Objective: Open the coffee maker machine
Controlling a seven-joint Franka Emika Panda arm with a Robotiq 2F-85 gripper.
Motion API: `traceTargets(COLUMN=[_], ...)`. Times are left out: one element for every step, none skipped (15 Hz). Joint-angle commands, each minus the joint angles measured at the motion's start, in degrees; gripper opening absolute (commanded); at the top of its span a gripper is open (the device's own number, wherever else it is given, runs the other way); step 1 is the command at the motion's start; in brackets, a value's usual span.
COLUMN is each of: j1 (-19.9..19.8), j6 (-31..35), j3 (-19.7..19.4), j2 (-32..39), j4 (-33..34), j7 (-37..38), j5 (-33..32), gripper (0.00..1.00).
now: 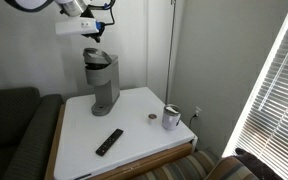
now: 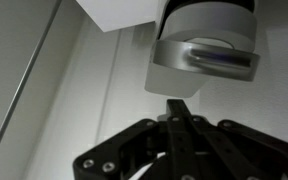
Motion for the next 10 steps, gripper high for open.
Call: traceTargets(j1=[-0.6, -0.6, -0.6, -0.7, -0.6, -0.7, -0.6, -0.4, -0.2, -0.1], j6=[-0.5, -0.4, -0.3, -0.2, -0.3, -0.7, -0.8, -1.0, -1.1, -1.1], j3=[0.4, 0.4, 0.5, 0.5, 0.6, 0.6, 0.5, 0.1, 0.0, -0.1], j2=[0.8, 0.8, 0.6, 0.5, 0.4, 0.2, 0.0, -0.1, -0.4, -0.7], j4=[1.7, 1.7, 1.7, 1.7, 1.6, 1.6, 1.6, 1.6, 1.6, 1.6], j7=[-0.3, -0.4, -0.5, -0.6, -0.8, -1.1, -1.3, -1.0, -1.1, -1.1], j5=[0.8, 0.8, 0.8, 0.9, 0.8, 0.6, 0.2, -0.6, -1.1, -1.5], gripper=[0.0, 0.0, 0.0, 0.0, 0.0, 0.12, 0.2, 0.35, 0.41, 0.5])
